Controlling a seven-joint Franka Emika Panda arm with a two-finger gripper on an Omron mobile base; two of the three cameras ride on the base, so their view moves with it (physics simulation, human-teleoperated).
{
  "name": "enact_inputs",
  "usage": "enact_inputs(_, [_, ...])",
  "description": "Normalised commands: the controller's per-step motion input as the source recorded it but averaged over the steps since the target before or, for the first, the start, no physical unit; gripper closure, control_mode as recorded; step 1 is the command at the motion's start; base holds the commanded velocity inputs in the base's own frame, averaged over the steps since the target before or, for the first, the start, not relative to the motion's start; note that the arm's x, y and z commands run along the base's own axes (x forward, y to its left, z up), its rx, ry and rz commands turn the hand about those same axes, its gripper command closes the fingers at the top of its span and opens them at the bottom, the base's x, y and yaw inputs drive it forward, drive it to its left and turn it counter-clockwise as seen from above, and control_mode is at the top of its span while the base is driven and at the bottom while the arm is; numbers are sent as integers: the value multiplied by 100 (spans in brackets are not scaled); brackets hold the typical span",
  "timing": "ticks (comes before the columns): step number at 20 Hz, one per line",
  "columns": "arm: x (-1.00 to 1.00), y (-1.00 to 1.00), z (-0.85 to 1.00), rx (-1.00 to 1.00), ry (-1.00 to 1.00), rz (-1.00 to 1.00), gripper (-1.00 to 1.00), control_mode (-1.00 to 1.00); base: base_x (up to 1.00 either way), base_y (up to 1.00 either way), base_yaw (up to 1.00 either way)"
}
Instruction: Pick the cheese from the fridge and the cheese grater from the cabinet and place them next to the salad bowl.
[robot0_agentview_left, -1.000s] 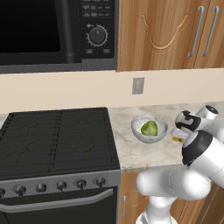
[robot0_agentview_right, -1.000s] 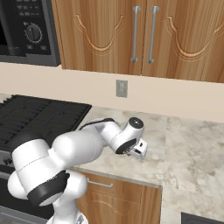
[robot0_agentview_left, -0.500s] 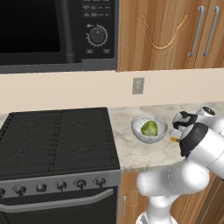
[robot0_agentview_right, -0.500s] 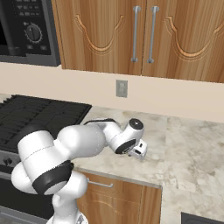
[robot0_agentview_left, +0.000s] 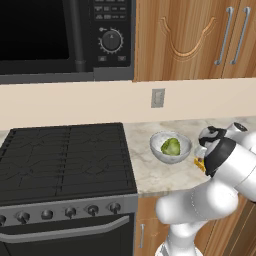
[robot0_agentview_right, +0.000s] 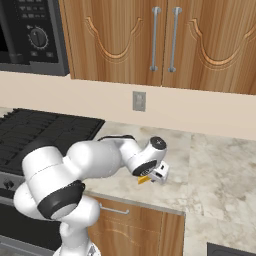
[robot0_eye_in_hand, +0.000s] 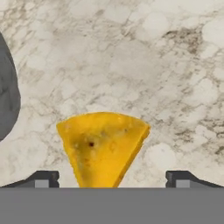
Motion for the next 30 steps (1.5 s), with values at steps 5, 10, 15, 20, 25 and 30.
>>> enact_inputs(5, [-20, 3, 31, 1, 0, -1, -100, -100, 0, 0, 0])
enact_inputs(10, [-34, 19, 38, -5, 0, 0, -100, -100, 0, 0, 0])
enact_inputs(15, [-32, 33, 37, -11, -1, 0, -100, -100, 0, 0, 0])
enact_inputs(20, [-31, 34, 34, -9, -4, -3, -100, -100, 0, 0, 0])
enact_inputs(25, [-27, 36, 31, -3, -3, -3, -100, -100, 0, 0, 0])
enact_inputs(30, [-21, 36, 26, -6, 0, 0, -100, -100, 0, 0, 0])
